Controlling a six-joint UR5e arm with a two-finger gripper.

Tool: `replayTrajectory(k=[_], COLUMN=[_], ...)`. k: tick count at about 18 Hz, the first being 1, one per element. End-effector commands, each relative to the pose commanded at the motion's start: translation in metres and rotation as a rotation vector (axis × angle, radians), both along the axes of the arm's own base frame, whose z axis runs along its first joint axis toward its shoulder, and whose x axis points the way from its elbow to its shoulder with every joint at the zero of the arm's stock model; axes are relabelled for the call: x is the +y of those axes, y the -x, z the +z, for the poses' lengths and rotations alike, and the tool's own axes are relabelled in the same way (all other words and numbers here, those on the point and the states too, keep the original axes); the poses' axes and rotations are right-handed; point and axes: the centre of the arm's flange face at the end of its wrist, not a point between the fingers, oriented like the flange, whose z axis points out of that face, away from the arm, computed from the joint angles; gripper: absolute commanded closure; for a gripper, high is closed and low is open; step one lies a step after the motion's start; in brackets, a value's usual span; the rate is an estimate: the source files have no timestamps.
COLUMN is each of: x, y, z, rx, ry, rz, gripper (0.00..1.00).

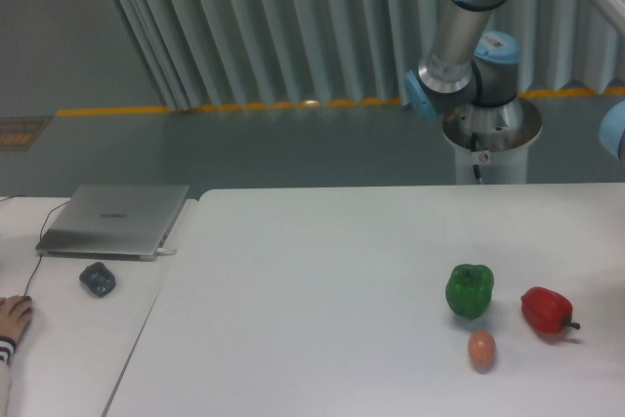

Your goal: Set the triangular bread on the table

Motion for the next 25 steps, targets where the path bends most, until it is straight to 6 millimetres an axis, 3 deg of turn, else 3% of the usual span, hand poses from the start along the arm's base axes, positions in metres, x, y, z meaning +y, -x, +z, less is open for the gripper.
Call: replayTrajectory(k=[5, 9, 14, 17, 22, 25], x=[0.012, 0.016, 0.004, -0.002, 0.021, 0.021], y=[-0.001, 0.008, 0.016, 0.02, 0.005, 0.003], z=[-0.01, 0.01, 0.019, 0.013, -0.003, -0.003], rx=[-0.006, -0.016, -0.029, -0.048, -0.091, -0.099], ry=[-0.005, -0.063, -0.077, -0.065, -0.061, -0.057], rz=[-0.02, -0.088, -0.155, -0.199, -0.286, -0.304], gripper=[0.0, 0.0, 0.0, 0.0, 0.0, 0.0])
